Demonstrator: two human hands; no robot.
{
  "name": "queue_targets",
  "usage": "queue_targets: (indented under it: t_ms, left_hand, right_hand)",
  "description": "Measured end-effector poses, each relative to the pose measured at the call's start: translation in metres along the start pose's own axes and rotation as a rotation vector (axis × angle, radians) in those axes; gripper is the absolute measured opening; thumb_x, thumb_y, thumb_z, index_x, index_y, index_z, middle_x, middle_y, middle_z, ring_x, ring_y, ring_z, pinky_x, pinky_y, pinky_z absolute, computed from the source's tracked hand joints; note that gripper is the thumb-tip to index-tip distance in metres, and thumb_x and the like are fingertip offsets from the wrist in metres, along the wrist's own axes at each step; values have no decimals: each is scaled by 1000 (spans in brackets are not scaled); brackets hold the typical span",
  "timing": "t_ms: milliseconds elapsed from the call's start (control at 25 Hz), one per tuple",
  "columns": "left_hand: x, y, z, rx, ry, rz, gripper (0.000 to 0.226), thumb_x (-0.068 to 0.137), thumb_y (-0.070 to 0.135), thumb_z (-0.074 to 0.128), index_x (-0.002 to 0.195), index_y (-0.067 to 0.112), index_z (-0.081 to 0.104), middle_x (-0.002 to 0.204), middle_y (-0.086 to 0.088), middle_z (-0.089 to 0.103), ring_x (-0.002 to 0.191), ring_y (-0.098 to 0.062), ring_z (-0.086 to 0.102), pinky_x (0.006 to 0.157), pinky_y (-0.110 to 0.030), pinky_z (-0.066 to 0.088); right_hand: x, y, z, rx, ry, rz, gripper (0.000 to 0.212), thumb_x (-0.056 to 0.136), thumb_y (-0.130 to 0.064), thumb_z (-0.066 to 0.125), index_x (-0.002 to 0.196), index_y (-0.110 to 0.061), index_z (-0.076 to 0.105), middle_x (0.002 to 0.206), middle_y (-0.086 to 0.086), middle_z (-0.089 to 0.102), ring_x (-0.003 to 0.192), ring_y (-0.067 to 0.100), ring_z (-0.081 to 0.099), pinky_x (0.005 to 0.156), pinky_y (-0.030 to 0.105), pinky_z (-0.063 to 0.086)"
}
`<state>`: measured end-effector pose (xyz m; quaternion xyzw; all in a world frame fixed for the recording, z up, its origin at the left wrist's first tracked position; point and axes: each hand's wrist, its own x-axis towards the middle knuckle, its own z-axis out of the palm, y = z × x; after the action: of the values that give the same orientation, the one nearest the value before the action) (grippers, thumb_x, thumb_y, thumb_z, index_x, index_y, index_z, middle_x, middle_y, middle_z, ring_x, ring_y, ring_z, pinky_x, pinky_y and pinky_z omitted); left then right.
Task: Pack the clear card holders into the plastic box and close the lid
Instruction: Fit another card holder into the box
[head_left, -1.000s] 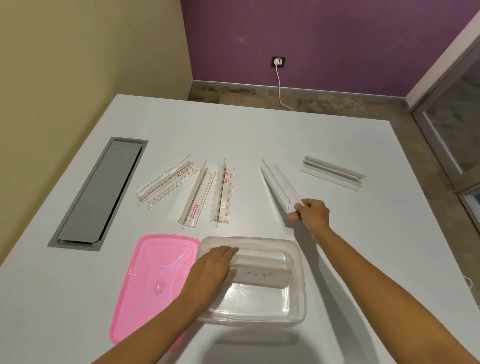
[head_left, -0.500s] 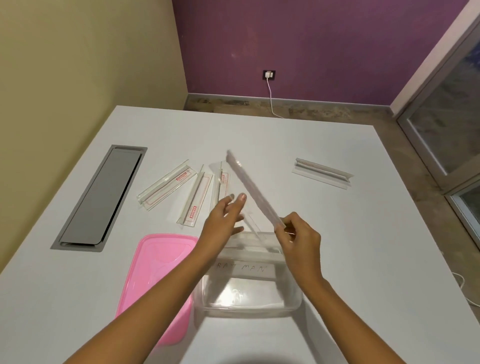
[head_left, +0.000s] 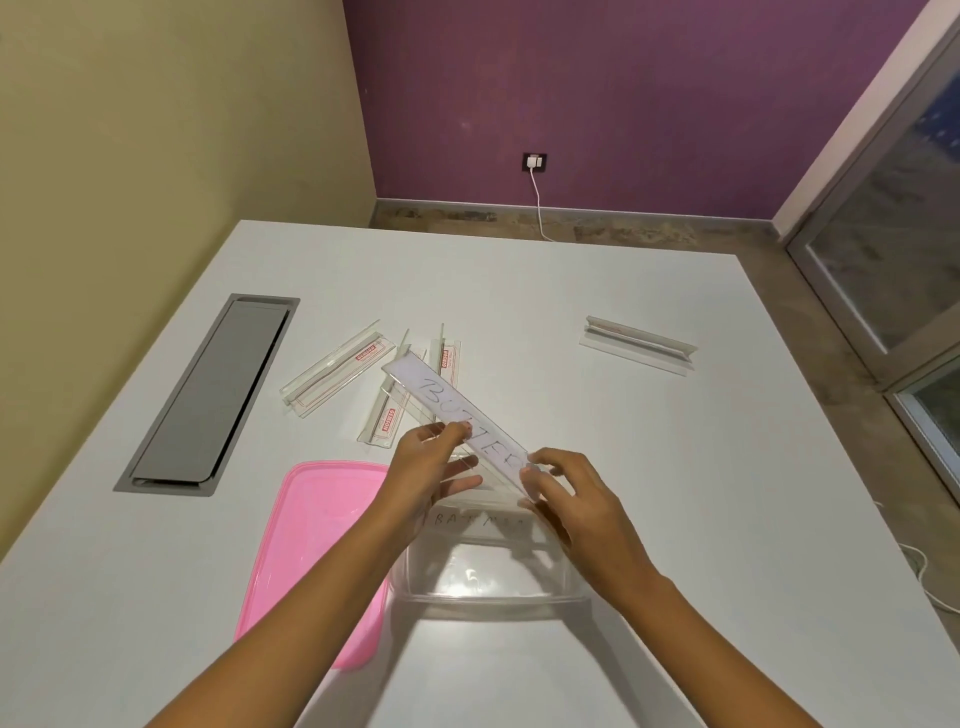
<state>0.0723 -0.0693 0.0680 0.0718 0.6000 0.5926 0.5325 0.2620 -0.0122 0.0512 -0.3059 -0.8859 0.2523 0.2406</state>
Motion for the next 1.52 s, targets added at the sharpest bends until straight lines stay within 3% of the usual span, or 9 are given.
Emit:
queue_targets:
  t_ms: [80,200,360,440,560,680,880,1160,1520]
  left_hand:
    - [-5,-4,0,-10,14,24,18,86,15,65,101,8,59,100,-10,66,93,-31,68,79,-41,60]
    - [-12,-11,4,0,-38,83,29,88,11,62,114,4,52,116,-22,64,106,-36,65,89,-44,56]
    - [-20,-21,2,116,-140,204,30,89,4,59,118,8,52,119,-23,61,112,-32,61,93,-38,53]
    - [-22,-21,-5,85,-153,219,29,89,5,60,115,16,52,116,-14,63,111,-26,62,95,-37,51]
    - [-19,-18,-24,150,6,289,48,87,17,65,127,26,40,118,1,57,110,-21,60,94,-33,46]
    - [-16,-20,-47,490,65,466,69,85,16,68,138,29,26,129,7,45,113,-17,52,92,-28,41]
    - [-16,-46,-62,1292,34,696,63,81,16,72,136,16,41,132,-4,51,113,-18,55,91,-30,47]
    - [-12,-51,-58,1399,162,648,32,83,-6,58,113,6,60,100,-11,68,81,-28,64,65,-41,55]
    - [5,-53,-48,1559,112,742,41,69,-18,63,105,1,67,99,-17,71,89,-36,64,69,-41,55]
  right_hand:
    - [1,5,2,16,-50,-21,47,85,-46,62,126,-27,51,126,-7,52,114,9,51,91,21,48]
    - [12,1,-1,396,-248,322,67,75,-52,72,131,-41,37,122,-17,53,114,-3,50,85,6,43]
    - [23,11,-6,628,-509,404,54,76,-36,77,125,-31,54,120,-7,64,111,11,62,95,35,54]
    - [25,14,-10,568,-544,359,49,76,-31,79,121,-27,61,119,-3,67,110,16,63,93,37,55]
    - [26,24,-16,293,-489,349,54,74,-29,80,123,-27,59,118,-5,67,109,19,60,90,33,51]
    - [22,36,-17,74,-457,330,52,79,-31,74,126,-29,54,118,-5,65,105,18,57,85,31,45]
    - [17,49,-6,-270,-434,177,46,85,-27,67,127,-26,48,125,-4,58,109,20,57,96,36,33]
    - [16,60,19,-408,-353,65,43,85,-23,64,126,-23,50,118,-4,63,106,15,58,105,40,10]
    - [8,64,48,-452,-450,131,44,85,-26,63,127,-21,50,109,-3,68,105,18,61,110,44,9]
